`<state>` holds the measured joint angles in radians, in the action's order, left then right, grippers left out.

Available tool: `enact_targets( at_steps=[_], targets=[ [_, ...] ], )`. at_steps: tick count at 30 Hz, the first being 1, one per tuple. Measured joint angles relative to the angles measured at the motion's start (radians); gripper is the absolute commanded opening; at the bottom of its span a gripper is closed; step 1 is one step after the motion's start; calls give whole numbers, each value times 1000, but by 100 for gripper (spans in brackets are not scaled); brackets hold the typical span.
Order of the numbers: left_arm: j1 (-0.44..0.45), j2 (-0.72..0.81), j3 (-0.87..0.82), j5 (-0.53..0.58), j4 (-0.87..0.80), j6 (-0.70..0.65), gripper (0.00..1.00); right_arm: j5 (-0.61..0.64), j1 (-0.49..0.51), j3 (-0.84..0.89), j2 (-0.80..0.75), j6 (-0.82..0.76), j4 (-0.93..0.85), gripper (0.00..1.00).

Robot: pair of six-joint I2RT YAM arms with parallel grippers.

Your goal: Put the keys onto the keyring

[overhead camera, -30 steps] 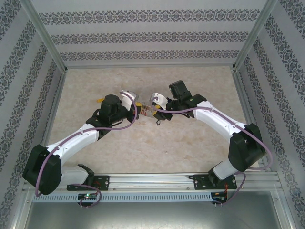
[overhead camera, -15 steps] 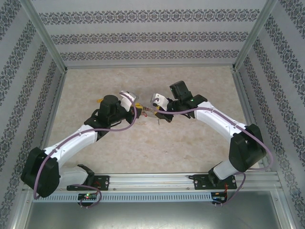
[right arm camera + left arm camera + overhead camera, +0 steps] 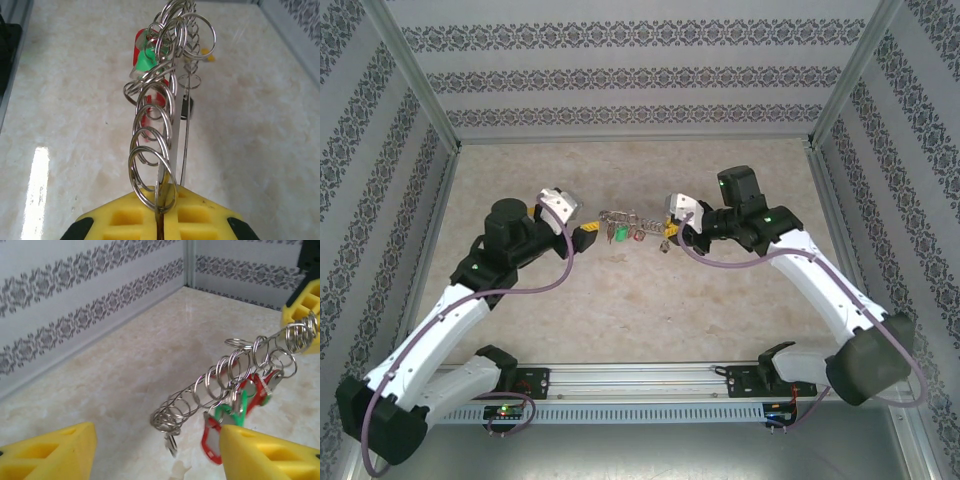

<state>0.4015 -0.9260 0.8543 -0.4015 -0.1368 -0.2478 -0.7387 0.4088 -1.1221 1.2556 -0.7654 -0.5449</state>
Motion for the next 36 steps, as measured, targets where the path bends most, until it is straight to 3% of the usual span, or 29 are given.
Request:
enact_targets(
  at_steps=[11,20,24,36],
  targets=[
    [-19,-50,117,-273,-241,-271,69,-102,-47,32,-83,-161,-40,0],
    [-19,-79,117,-342,-305,-445,56,-149,-42,51,-105,-240,-47,0],
    [-19,-80,117,-369,-314,-506,55,-143,-24,70,-109,-265,-52,0],
    [-18,-112,119,-407,-360,-663,47,-10,71,100,-122,-399,-68,0]
  ],
)
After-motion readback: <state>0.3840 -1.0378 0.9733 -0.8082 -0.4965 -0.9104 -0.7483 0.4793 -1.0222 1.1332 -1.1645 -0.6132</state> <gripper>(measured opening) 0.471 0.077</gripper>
